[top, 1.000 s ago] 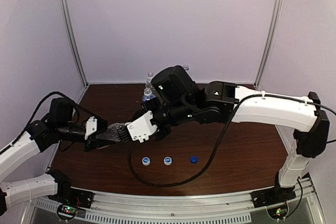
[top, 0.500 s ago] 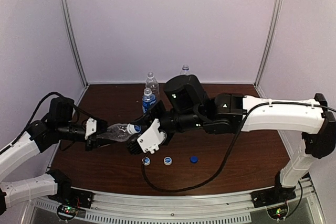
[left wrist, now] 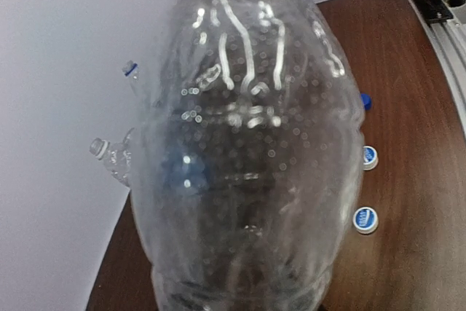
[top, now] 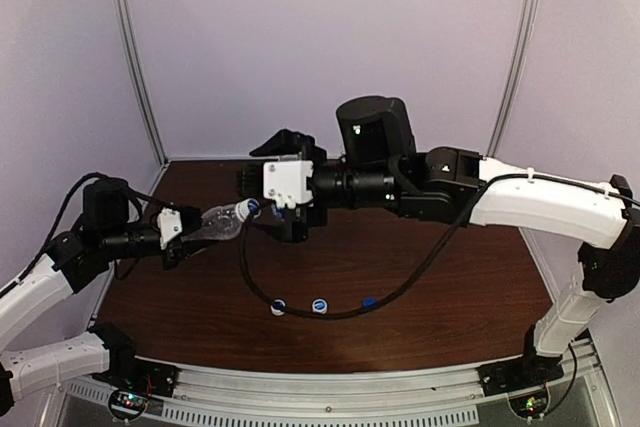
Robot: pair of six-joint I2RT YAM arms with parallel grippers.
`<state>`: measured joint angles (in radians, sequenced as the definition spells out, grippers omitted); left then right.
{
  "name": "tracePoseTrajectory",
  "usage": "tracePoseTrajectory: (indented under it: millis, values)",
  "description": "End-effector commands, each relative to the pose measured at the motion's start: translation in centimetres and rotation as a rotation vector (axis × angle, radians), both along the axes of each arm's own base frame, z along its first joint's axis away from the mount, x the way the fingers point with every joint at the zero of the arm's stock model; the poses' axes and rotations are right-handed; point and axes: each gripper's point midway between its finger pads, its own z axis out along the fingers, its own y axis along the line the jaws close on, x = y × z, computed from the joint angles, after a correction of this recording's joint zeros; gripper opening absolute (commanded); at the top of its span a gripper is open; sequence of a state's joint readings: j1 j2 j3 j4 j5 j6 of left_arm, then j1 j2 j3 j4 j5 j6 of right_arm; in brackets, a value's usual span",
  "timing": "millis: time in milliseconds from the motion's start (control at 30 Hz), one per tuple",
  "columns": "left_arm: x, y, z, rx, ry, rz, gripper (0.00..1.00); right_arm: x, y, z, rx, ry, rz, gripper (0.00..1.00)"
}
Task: Unscrew the bottle caps
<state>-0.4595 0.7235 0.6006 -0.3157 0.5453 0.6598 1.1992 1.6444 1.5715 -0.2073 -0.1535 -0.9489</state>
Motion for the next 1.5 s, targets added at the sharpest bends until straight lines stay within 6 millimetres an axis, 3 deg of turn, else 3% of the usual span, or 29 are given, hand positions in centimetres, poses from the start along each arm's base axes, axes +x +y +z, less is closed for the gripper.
tracePoseTrajectory:
  millis: [0, 67, 133, 233, 367, 567, 933, 1133, 1367, 1467]
  values:
    - [6.0, 3.1, 7.1, -0.076, -0.357, 0.327, 0.09, 3.2, -0.7, 8.6, 0.366, 0.587, -0.042, 1.00]
    - [7.6, 5.0, 9.6, -0.059, -0.536, 0.455, 0.10, 6.0, -0.7, 10.3, 0.482, 0.864, -0.087, 0.96]
    - [8.3, 6.3, 11.3, -0.005, -0.688, 0.531, 0.11, 8.2, -0.4, 10.0, 0.542, 1.101, -0.137, 0.86]
    - [8.5, 6.9, 12.7, 0.083, -0.846, 0.560, 0.11, 8.9, 0.8, 8.5, 0.536, 1.244, -0.160, 0.85]
    - [8.6, 6.9, 12.9, 0.168, -0.933, 0.554, 0.11, 8.9, 2.0, 7.2, 0.536, 1.325, -0.153, 0.90]
    - [8.7, 6.8, 12.7, 0.200, -0.953, 0.540, 0.12, 8.2, 3.7, 5.4, 0.471, 1.306, -0.170, 0.87]
    - [8.6, 6.6, 12.0, 0.206, -0.929, 0.522, 0.12, 7.9, 4.6, 5.6, 0.474, 1.321, -0.118, 0.47]
    - [8.5, 6.6, 11.7, 0.205, -0.926, 0.518, 0.11, 7.8, 4.9, 5.2, 0.449, 1.327, -0.113, 0.18]
    - [8.5, 6.4, 11.2, 0.181, -0.864, 0.509, 0.11, 7.0, 4.6, 4.4, 0.356, 1.262, -0.105, 0.03]
    - [7.6, 4.5, 8.8, 0.151, -0.689, 0.367, 0.11, 5.6, 3.5, 3.6, 0.241, 1.076, -0.097, 0.00]
